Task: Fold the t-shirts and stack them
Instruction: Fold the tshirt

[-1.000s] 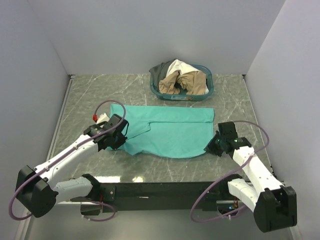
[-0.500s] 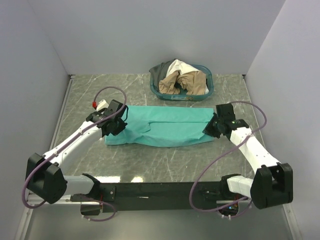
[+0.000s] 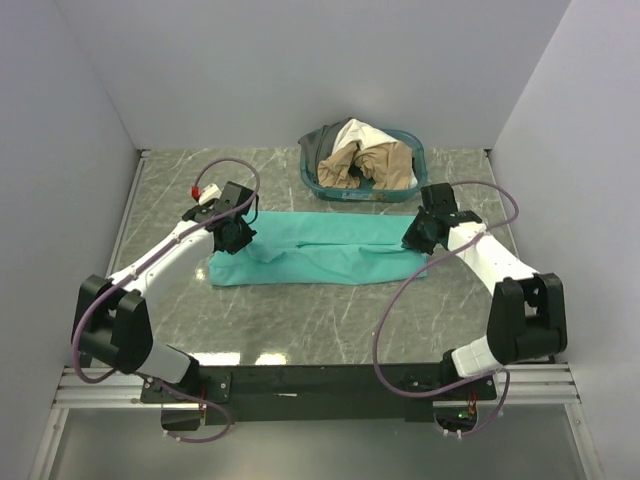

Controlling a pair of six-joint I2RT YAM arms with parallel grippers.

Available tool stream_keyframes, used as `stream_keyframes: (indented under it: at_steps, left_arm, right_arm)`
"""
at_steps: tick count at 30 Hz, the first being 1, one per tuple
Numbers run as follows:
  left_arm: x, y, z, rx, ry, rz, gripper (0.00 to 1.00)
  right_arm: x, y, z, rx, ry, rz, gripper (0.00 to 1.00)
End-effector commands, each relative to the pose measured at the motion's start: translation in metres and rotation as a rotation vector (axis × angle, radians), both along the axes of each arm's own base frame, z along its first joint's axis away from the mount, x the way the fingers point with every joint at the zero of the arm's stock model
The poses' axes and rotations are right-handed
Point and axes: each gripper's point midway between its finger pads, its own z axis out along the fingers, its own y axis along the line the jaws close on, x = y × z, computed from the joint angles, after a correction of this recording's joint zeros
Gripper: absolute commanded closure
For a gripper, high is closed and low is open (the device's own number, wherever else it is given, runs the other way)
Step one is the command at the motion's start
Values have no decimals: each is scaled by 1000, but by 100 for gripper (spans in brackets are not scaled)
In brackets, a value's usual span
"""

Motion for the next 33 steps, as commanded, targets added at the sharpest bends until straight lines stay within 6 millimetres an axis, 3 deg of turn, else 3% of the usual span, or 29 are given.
stream_keyframes:
  at_steps: [1,4,6,8,9,10,12,13,14,15,17,18,19,20,23,24,25,27,28,30,33]
  left_arm:
    - [21,-3,10,-7,-49,-24,99]
    - [31,-1,2,1,-45,-29,99]
    - [40,-1,2,6,-59,-33,98]
    - [50,5,-2,25,-58,-10,87]
    - [55,10,-4,34,-53,7,81]
    - [58,14,-10,54,-41,18,68]
    - [66,16,-2,57,-43,26,52]
    - [69,18,0,61,-47,31,38]
    - [72,18,6,59,-63,29,33]
    - [73,16,9,48,-76,24,26]
    - [67,8,10,7,-82,-17,15]
    - [63,5,8,-8,-81,-29,14]
    - [62,1,12,-36,-101,-42,7]
    - [51,-3,1,-60,-69,-69,3]
    - [29,-13,-11,-85,-31,-103,1]
    - [21,-25,-13,-98,-23,-138,0]
    - [12,-29,-16,-102,-19,-153,1]
    - [0,-47,-14,-120,-22,-195,1]
    - [-4,-52,-12,-130,-33,-205,1]
    - [-9,-64,-15,-150,-44,-229,1]
    - [-9,-67,-30,-148,-11,-231,1]
  right_arm:
    - [29,-5,12,-53,-62,-15,100]
    - [40,-13,4,-105,-42,-44,99]
    - [48,-17,-4,-130,-25,-58,92]
    - [57,-17,-5,-141,-23,-59,87]
    - [59,-18,-14,-156,7,-57,78]
    - [61,-18,-16,-164,22,-53,71]
    - [67,-23,-16,-199,66,-69,63]
    - [68,-30,-15,-237,71,-90,62]
    - [67,-33,-12,-259,76,-107,59]
    - [67,-35,-8,-273,68,-119,50]
    - [63,-37,-7,-297,59,-129,36]
    - [62,-37,1,-293,31,-126,32]
    - [60,-35,4,-289,19,-119,32]
    - [54,-33,9,-283,0,-115,30]
    - [42,-18,21,-256,-59,-62,29]
    - [38,-11,23,-239,-76,-31,28]
    - [27,-7,14,-228,-65,-6,22]
    - [23,21,22,-141,-139,87,15]
    - [13,26,10,-124,-122,112,15]
    - [13,43,7,-67,-159,144,15]
    - [9,53,-7,-46,-134,165,14]
